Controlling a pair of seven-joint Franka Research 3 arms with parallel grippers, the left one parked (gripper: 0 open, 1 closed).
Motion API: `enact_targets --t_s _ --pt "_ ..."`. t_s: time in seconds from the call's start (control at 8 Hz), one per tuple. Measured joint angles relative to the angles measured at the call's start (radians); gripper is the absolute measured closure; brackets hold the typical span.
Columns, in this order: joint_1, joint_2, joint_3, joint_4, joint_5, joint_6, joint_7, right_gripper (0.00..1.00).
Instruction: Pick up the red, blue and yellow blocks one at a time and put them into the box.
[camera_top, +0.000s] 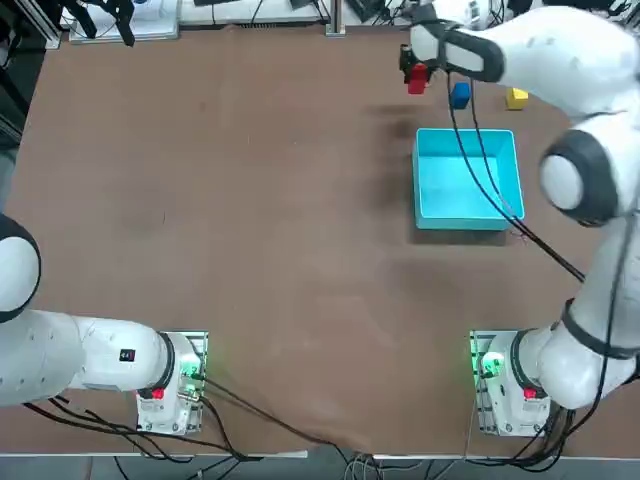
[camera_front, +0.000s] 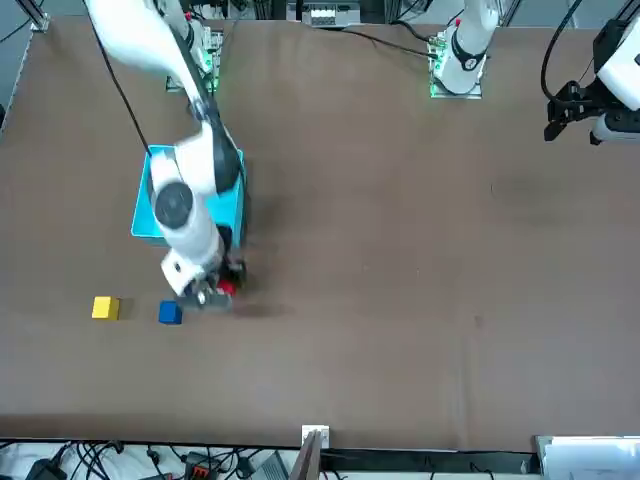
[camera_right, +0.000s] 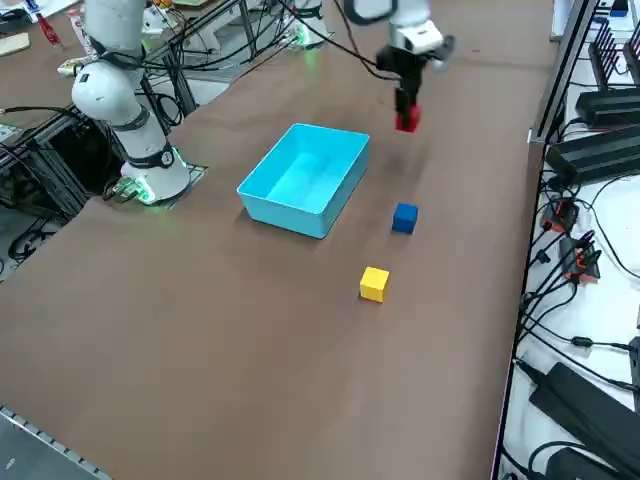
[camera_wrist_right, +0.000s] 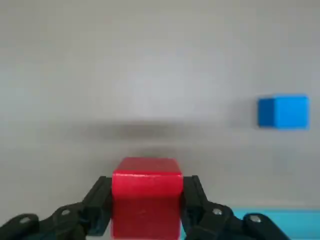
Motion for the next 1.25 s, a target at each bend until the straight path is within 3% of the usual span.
enact_targets --t_s 0.38,0.62,0.88,1.25 --pt "-0.001 -0.306 -0.001 -0.411 0.001 0.061 0.024 0.30" --pt "-0.001 -0.424 -0.002 -0.629 0.001 0.178 0.048 0.30" --pt "0.002 -0.446 0.000 -0.758 0.001 0.306 0.074 0.30" --pt "0.004 -0.400 0.000 -0.870 0.001 0.488 0.077 0.30"
